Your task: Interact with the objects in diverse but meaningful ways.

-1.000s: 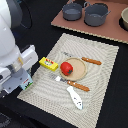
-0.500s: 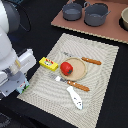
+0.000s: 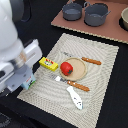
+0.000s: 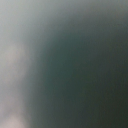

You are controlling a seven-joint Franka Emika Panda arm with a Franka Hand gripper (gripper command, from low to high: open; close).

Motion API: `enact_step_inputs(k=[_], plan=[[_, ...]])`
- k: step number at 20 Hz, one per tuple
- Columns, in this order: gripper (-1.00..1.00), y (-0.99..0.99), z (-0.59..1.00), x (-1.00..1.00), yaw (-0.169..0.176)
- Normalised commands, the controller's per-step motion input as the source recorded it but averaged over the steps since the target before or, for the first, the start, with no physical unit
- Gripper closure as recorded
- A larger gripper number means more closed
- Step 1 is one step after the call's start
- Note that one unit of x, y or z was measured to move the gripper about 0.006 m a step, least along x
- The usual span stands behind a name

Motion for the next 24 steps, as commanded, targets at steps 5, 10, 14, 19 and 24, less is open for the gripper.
enact_step_inputs(k=[5,10,14,19,24], plan=[[1.00,0.93,0.78,0.49,0.027],[1.00,0.96,0.51,0.51,0.015],[1.00,1.00,0.25,0.46,0.001],[1.00,1.00,0.17,0.44,0.000],[1.00,0.97,-0.13,0.17,0.005]])
